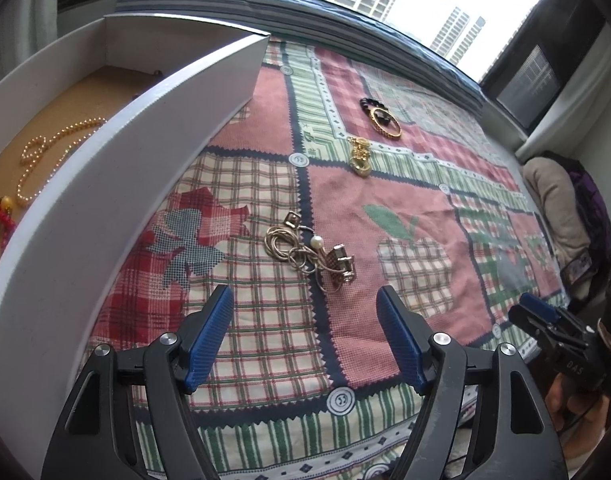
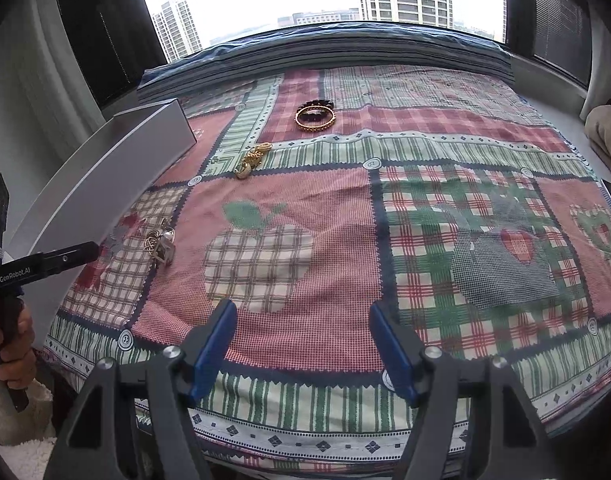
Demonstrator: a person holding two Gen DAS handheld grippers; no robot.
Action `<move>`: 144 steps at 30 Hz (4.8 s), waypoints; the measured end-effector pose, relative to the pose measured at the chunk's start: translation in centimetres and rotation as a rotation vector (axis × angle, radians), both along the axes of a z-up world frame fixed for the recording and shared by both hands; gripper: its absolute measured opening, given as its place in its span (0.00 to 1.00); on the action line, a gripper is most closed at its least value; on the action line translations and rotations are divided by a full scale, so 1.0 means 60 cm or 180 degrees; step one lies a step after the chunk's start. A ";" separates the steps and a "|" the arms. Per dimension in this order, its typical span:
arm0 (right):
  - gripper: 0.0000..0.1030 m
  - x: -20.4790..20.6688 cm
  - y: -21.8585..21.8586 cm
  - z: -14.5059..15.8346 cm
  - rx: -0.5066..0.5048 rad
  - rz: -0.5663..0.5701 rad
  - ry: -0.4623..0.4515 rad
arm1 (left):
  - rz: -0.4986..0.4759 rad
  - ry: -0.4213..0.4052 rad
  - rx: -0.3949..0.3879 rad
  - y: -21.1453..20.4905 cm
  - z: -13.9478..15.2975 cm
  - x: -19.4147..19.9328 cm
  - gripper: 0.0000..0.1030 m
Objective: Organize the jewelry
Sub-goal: 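Lift the keychain with the left gripper while the right gripper grasps the gold pendant, then carry the keychain and gold pendant into the box and open both grippers, then withdraw both grippers from the box back over the quilt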
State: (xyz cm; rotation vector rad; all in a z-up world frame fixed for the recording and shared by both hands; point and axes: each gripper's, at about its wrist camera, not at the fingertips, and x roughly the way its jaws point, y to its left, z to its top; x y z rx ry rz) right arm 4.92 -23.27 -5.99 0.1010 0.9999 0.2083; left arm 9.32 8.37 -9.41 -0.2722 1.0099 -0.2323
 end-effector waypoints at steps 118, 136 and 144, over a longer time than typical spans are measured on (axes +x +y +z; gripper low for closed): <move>0.73 0.102 0.276 0.067 -0.0289 0.1374 -0.0268 | 0.0536 -0.0508 0.0287 0.097 0.121 -0.067 0.87; 0.73 0.023 0.029 0.046 -0.0318 0.0255 -0.0266 | 0.0242 -0.0574 0.0913 -0.086 0.091 -0.043 0.87; 0.73 0.019 0.036 0.024 -0.0243 0.0300 -0.0196 | 0.0026 -0.0305 0.0827 -0.108 0.046 -0.012 0.89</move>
